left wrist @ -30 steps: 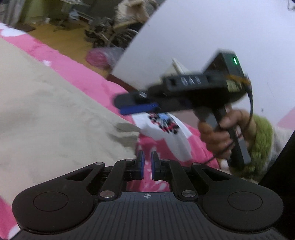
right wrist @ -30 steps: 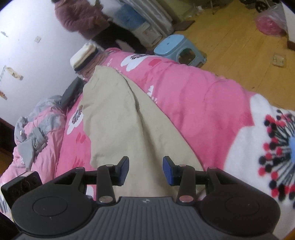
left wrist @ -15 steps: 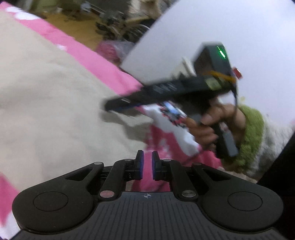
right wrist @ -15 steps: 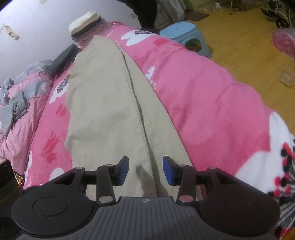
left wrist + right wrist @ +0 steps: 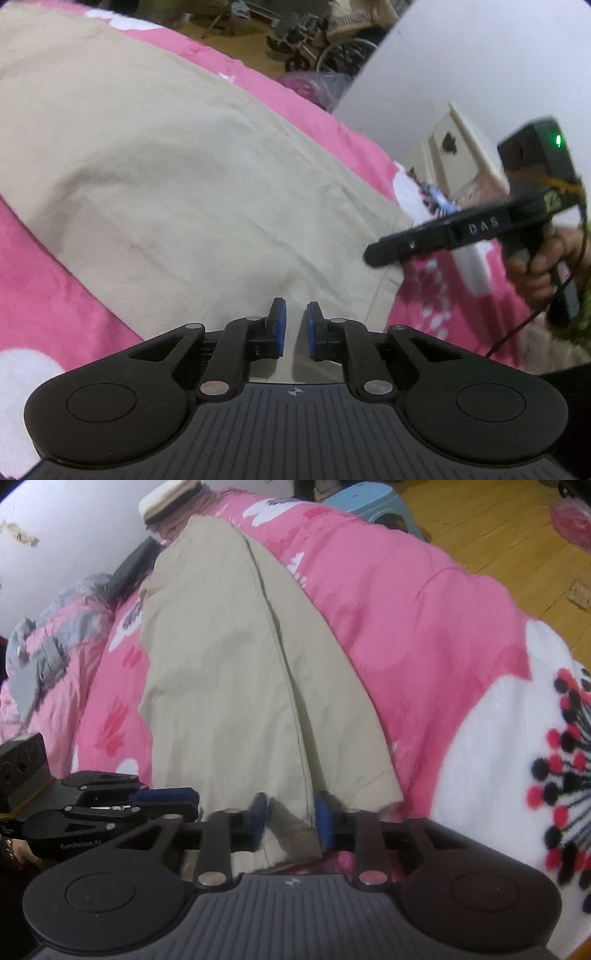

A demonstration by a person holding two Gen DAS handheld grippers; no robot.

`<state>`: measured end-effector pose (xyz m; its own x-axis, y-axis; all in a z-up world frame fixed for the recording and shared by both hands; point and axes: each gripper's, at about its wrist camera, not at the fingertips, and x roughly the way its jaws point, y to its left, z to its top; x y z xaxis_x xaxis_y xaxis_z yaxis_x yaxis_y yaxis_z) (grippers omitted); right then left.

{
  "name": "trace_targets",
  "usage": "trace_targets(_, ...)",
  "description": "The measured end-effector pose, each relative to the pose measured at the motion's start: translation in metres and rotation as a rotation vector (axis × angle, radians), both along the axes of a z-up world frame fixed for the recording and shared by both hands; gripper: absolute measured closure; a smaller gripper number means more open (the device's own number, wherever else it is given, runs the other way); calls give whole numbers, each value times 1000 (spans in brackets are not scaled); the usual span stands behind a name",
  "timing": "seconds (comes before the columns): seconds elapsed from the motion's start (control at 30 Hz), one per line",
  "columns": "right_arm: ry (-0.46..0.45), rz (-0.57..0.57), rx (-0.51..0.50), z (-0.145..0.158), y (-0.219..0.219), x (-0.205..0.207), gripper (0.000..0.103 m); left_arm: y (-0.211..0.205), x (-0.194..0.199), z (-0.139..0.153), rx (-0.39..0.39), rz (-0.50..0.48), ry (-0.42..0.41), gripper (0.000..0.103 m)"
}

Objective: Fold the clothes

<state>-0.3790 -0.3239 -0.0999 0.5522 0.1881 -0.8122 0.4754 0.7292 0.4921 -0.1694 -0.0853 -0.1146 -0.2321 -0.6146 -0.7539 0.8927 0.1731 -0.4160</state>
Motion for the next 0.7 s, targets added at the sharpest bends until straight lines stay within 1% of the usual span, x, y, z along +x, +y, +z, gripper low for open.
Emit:
trace_targets(0.13,-21,18,-59,8,7,-3,94,-1,-1,-2,-4,-8,-12,92)
trace_targets(0.27,-46,12,-101,26,1,-9,95,-2,0,-1,-13,-10,-11,92)
trace_targets(0.33,-39,19,-129,30,-4,-10,95,-2,-1,0,-17,-19,-17,92)
trace_targets(0.57,-19,23,-196,34,-19,-10,95,-12,-8,1,-28,-54,-51,92)
trace_targets(0.7,-7,46,-241,31,-17,-7,95,-15,-13,1,-34,-73,-94,92)
